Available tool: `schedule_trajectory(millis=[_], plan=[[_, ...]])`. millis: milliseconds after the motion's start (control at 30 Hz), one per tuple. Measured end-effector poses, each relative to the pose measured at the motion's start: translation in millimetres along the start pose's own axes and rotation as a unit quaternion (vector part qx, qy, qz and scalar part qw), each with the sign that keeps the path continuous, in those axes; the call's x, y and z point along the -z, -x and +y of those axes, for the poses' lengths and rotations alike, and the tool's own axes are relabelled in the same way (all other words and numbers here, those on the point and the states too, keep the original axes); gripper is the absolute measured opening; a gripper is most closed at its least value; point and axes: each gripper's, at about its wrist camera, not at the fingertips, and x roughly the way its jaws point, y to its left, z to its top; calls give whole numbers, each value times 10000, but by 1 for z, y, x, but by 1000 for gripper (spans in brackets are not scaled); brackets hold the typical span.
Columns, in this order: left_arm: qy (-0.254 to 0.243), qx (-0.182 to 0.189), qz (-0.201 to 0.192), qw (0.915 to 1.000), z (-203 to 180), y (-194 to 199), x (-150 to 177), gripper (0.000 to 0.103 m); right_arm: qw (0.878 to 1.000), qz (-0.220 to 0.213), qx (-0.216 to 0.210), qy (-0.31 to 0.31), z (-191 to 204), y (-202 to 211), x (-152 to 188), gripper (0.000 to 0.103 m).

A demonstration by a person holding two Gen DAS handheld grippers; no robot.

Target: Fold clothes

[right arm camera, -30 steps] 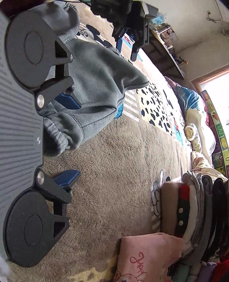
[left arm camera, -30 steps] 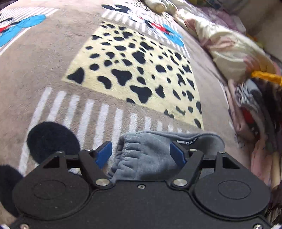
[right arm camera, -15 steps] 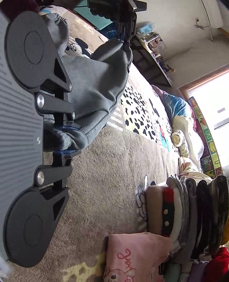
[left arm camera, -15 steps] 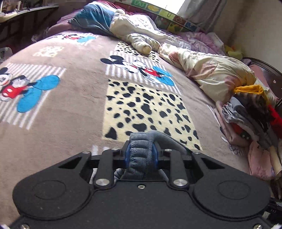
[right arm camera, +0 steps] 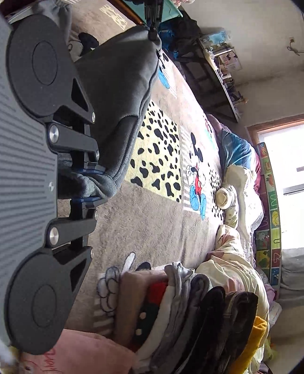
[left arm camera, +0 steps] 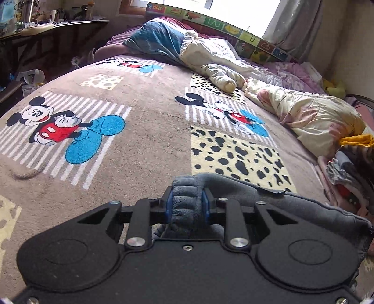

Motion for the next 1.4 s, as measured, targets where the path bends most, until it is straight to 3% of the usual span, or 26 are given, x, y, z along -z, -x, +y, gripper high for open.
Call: schedule_trajectory(millis=[33,67,100,167,267,333,433,500,567,600,633,700,767,867,1033,1200,1333,1367,1400], plan=[[-56,-227,91,9997,2,-11,2,30,9999,75,105,-46,-1,-12,-7,24],[-114,-457,183,9987,3,-22,3,41,9996,157,237,-30,2,-25,-9,41],[-268,-856,350,9954,6,-33,10,48,9990,246,368,34,5,-38,-9,47],[-450,-1487,491,9866,9,-42,22,46,9987,239,457,34,10,-39,4,53],[-188,-1154,282,9927,18,-18,40,51,9985,165,530,-12,17,-33,27,63],[-85,-1015,106,9947,19,1,53,53,9983,86,570,-88,22,-26,47,64],[252,-361,-106,9990,13,15,66,53,9982,-81,561,-191,28,-6,82,64],[-71,-288,-447,9986,-6,17,71,53,9973,-56,733,-3,36,-1,97,65],[-507,40,-824,9953,-23,12,77,57,9956,65,907,240,43,0,110,66],[-643,141,-785,9947,-28,5,80,60,9943,128,988,366,46,0,116,67],[-569,95,-252,9980,-27,-15,82,67,9929,192,1069,492,49,0,122,71],[-352,-188,672,9969,-18,-47,86,61,9926,196,1088,497,48,7,128,73],[-104,-346,524,9980,-22,-29,79,58,9951,143,967,171,39,18,124,74],[196,-39,-39,9998,-26,31,79,68,9968,51,795,-65,30,32,125,73],[1201,386,-411,9912,0,123,126,73,9988,86,489,-28,27,37,128,72],[1844,-125,-214,9825,35,166,186,74,9998,122,181,8,24,42,131,70],[2139,-351,55,9762,52,174,216,75,9999,150,-65,38,21,45,133,68],[2155,-414,108,9756,54,175,223,75,9998,157,-126,45,20,46,133,57],[2166,-406,131,9753,54,177,227,75,9997,164,-188,52,20,47,134,53]])
